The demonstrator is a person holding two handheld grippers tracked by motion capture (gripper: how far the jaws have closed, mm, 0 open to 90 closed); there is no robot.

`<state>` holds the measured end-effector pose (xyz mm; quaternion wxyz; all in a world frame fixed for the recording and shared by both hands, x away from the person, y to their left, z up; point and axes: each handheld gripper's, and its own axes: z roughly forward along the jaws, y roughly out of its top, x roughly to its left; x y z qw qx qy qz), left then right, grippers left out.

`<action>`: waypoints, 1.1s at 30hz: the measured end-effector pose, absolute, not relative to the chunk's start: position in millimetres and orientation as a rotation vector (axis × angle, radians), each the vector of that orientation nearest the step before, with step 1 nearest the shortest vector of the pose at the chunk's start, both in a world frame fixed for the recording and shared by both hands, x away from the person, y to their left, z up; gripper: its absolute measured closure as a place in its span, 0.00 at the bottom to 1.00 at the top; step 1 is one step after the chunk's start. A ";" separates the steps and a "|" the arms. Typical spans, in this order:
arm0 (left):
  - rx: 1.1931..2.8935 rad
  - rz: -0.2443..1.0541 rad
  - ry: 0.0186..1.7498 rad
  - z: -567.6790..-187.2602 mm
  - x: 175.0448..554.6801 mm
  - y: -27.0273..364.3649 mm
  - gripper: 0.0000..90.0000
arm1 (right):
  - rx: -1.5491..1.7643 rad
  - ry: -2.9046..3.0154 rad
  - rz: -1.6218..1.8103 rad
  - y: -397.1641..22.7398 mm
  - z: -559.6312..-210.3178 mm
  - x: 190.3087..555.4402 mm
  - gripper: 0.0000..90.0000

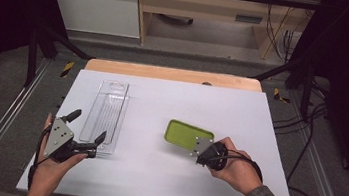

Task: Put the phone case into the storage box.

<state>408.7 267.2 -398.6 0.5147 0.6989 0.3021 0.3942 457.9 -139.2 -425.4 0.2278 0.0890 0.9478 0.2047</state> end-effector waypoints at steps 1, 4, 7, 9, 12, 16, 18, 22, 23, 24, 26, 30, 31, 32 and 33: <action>1.694 0.938 0.727 -397.5 409.1 264.8 0.01 | 0.245 2.608 0.561 -139.2 -425.0 457.3 0.98; 1.720 0.937 0.708 -394.0 411.3 258.7 0.02 | 0.248 2.602 0.558 -140.0 -423.4 456.0 0.98; 1.753 0.936 0.683 -390.6 414.5 251.7 0.02 | 0.250 2.592 0.563 -140.4 -421.3 454.8 0.98; 1.765 0.937 0.676 -388.8 416.0 248.4 0.02 | 0.252 2.592 0.567 -140.5 -420.0 453.8 0.98; 1.786 0.939 0.664 -385.0 419.1 242.6 0.02 | 0.254 2.588 0.568 -140.3 -418.6 452.4 0.98; 1.830 0.949 0.651 -379.6 425.8 232.6 0.03 | 0.252 2.574 0.556 -138.2 -417.0 449.3 0.98; 1.853 0.938 0.641 -376.5 430.5 226.6 0.03 | 0.240 2.571 0.559 -136.3 -417.0 447.7 0.98; 1.897 0.915 0.622 -371.2 439.5 216.8 0.03 | 0.230 2.569 0.567 -134.6 -417.4 446.4 0.98; 1.904 0.911 0.617 -370.2 441.0 214.8 0.03 | 0.233 2.569 0.571 -134.8 -417.4 446.7 0.98; 1.920 0.907 0.607 -368.3 443.5 211.5 0.04 | 0.239 2.566 0.574 -134.9 -417.3 446.8 0.98; 1.940 0.907 0.592 -365.8 447.4 205.7 0.04 | 0.239 2.566 0.580 -135.3 -416.8 447.7 0.98; 1.984 0.903 0.562 -361.9 456.9 194.5 0.04 | 0.234 2.557 0.593 -133.9 -414.9 446.5 0.98; 1.995 0.902 0.556 -360.5 459.4 191.0 0.04 | 0.233 2.552 0.597 -133.7 -414.3 446.2 0.98; 2.013 0.905 0.543 -358.5 462.4 186.7 0.05 | 0.232 2.550 0.596 -133.4 -413.4 445.9 0.98; 2.022 0.907 0.536 -357.4 464.2 184.2 0.05 | 0.229 2.548 0.608 -133.0 -413.2 445.7 0.98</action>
